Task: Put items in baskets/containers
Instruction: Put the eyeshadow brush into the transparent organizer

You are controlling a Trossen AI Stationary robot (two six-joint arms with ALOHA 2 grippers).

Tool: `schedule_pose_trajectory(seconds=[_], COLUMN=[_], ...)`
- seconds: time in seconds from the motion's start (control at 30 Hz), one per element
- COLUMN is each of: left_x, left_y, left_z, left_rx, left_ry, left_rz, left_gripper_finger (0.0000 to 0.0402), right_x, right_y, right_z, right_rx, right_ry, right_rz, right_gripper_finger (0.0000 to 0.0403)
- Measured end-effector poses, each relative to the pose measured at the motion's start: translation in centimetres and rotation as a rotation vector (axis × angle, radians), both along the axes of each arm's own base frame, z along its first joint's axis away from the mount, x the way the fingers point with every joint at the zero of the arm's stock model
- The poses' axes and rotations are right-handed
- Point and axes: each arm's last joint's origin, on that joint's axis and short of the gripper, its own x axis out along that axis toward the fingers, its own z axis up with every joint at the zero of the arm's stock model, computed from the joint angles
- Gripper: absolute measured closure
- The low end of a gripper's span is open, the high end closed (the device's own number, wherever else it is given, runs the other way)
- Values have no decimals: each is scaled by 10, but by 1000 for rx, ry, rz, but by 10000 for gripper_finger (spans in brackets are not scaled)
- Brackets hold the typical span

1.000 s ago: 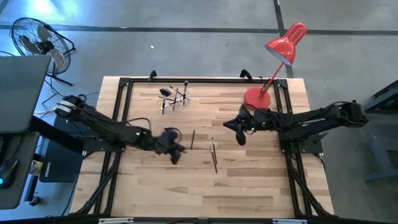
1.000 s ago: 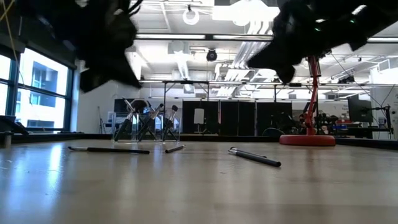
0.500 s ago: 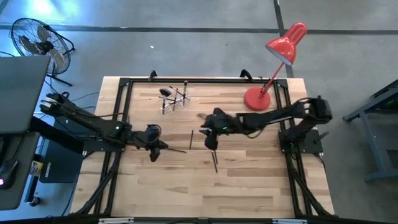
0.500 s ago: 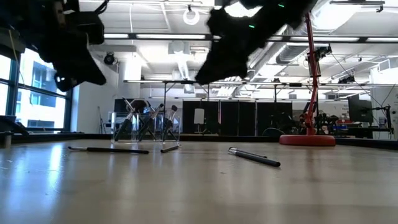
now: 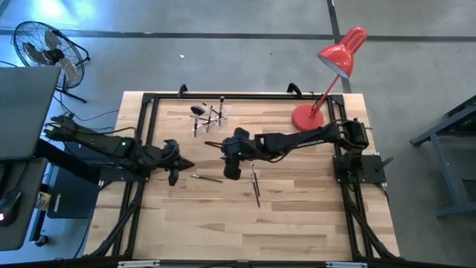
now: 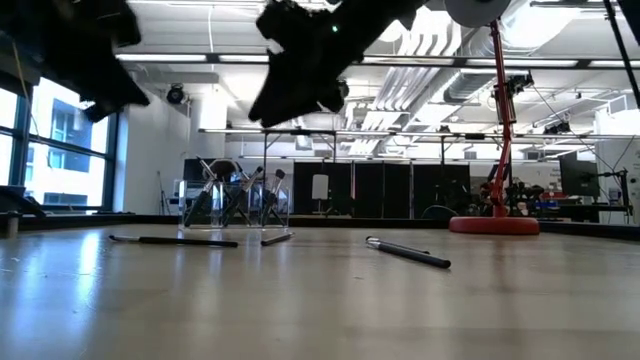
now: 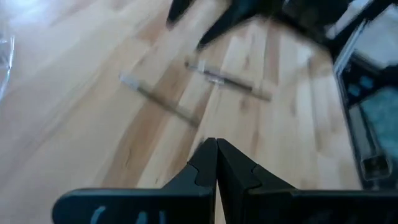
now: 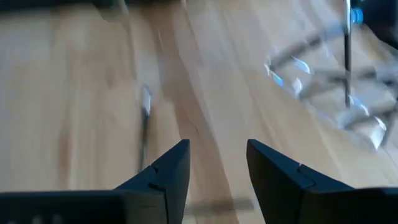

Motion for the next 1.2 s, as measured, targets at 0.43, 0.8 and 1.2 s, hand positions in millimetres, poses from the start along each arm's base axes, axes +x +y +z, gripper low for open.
schedule_pose_trajectory(seconds=[0.43, 0.8, 1.2], left_x=[0, 0, 0], left_y=[3, 3, 3], left_z=[0, 0, 0], left_rx=[27, 30, 30], left_ry=[-5, 0, 0], left_rz=[23, 25, 26], left_gripper_finger=[402, 401, 401], right_x=[-1, -1, -1], right_y=[-1, -1, -1], right_z=[17, 17, 17], right_rx=[4, 6, 5], right_ry=[-87, -90, -90], right_rz=[-1, -3, -2], right_gripper_finger=[244, 245, 247])
